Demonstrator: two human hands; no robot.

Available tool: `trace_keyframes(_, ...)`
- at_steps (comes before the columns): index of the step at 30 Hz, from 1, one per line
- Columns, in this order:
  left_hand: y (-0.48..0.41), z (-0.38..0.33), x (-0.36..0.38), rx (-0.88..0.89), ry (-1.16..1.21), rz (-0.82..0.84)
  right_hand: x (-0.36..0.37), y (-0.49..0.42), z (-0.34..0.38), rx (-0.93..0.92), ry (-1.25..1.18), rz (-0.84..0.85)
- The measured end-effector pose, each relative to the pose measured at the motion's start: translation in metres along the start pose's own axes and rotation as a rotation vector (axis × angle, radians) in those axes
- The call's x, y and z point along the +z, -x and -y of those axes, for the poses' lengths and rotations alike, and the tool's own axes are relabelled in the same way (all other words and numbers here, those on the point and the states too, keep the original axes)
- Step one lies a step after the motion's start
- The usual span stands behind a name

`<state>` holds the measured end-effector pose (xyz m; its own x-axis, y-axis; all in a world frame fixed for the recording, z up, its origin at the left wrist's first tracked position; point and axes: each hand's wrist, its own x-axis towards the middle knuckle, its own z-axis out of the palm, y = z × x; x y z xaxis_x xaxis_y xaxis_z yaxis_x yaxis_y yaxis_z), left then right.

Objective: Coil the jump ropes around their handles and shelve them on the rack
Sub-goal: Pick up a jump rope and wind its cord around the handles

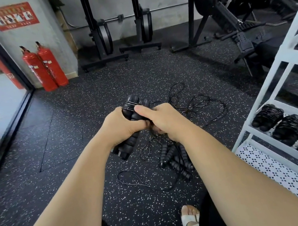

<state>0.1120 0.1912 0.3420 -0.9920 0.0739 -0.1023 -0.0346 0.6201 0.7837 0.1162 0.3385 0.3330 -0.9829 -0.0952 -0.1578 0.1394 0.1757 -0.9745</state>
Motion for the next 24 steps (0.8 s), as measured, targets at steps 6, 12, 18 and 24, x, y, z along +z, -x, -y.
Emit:
trace_keyframes(6,0.000,0.003,0.011,0.003,-0.205,-0.055,-0.009,-0.008,0.001,-0.047,0.001,-0.090)
trace_keyframes(12,0.005,-0.011,0.020,-0.054,-0.507,-0.257,-0.004,-0.008,-0.002,-0.075,0.008,-0.150)
trace_keyframes(18,0.002,-0.011,0.020,0.046,-0.403,-0.257,-0.007,-0.006,0.002,-0.085,0.012,-0.163)
trace_keyframes(24,-0.001,-0.008,0.020,0.041,-0.359,-0.159,-0.011,-0.004,0.001,-0.029,0.043,-0.136)
